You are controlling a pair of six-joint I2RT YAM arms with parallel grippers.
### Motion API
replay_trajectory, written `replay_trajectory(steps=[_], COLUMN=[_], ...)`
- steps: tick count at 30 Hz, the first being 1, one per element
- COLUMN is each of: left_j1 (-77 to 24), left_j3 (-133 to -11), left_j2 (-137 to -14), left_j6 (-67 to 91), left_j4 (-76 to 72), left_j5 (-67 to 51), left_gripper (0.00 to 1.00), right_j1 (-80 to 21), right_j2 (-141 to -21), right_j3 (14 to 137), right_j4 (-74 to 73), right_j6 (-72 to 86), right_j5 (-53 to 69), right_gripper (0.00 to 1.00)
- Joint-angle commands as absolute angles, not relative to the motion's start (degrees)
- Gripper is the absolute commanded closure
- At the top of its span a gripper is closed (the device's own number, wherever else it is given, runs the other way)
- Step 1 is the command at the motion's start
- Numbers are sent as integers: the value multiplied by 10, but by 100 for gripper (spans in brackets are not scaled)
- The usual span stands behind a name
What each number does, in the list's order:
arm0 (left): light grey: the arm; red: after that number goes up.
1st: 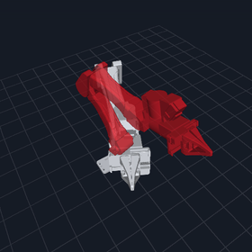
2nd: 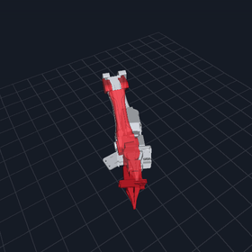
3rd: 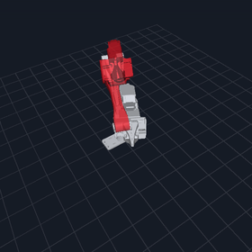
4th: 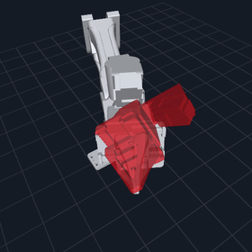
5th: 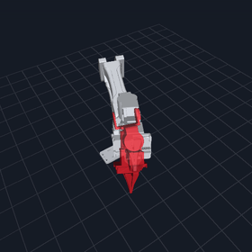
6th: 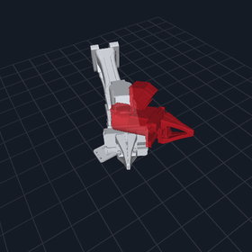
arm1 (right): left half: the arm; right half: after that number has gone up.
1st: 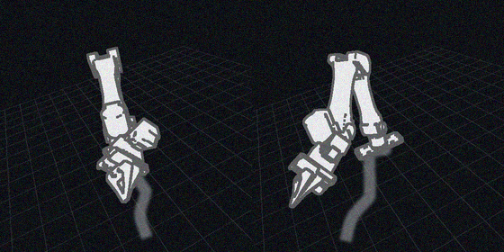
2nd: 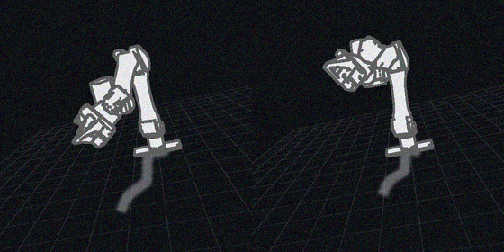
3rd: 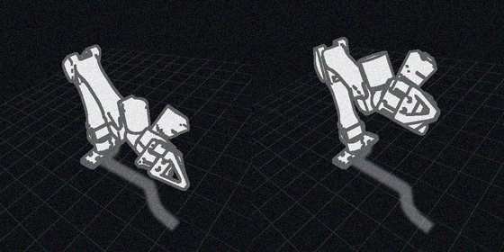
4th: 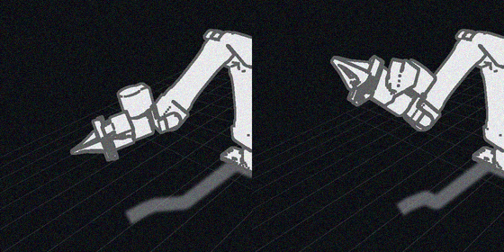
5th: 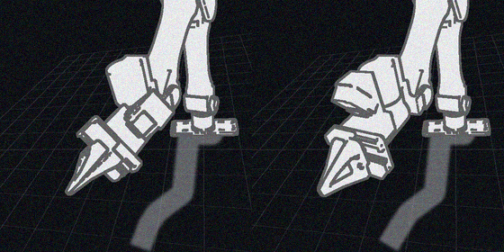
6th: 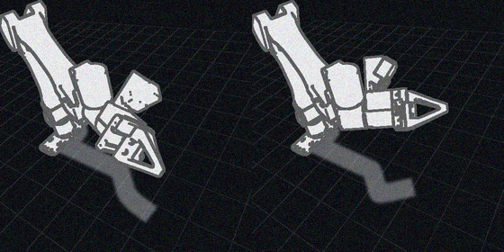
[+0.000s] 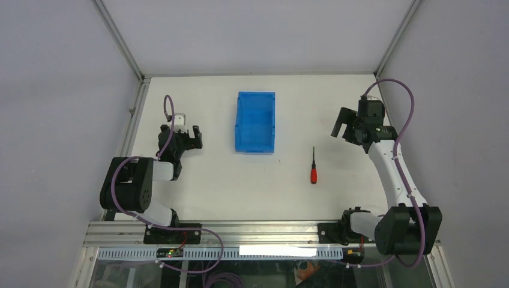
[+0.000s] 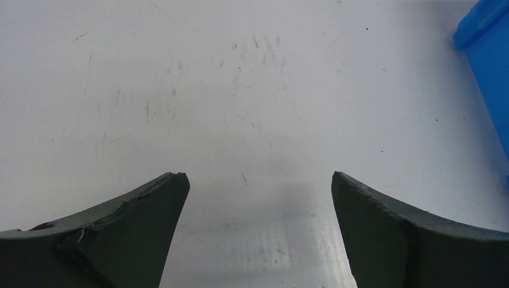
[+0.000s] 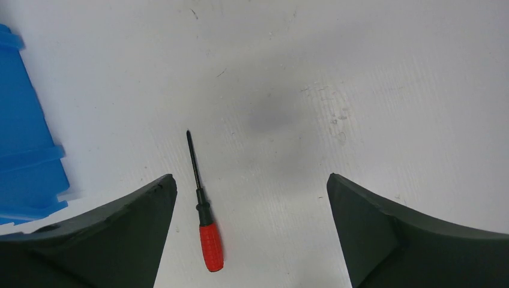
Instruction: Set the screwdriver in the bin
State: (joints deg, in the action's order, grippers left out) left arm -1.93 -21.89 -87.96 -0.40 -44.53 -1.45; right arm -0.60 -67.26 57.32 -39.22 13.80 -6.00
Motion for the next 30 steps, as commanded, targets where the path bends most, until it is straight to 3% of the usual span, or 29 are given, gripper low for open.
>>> replay_trajectory(steps=[1, 11, 19, 30], left_j1=[-24, -24, -24, -24], left_j3=[-220, -220, -220, -220], left_j2=[-864, -863, -864, -863], left_j6=[5, 5, 6, 6], left_j4=[-461, -461, -461, -461], left_j5=[-15, -14, -14, -14], left_gripper=[1, 1, 1, 1], right_j1=[-2, -51, -255, -327], right_j2=[-659, -599, -570, -640], right_j3=[586, 556, 513, 423], right_j4=[-381, -388, -417, -382], right_j6=[142, 170, 249, 336], right_j5=[-63, -17, -155, -217], right_gripper=[1, 1, 1, 4])
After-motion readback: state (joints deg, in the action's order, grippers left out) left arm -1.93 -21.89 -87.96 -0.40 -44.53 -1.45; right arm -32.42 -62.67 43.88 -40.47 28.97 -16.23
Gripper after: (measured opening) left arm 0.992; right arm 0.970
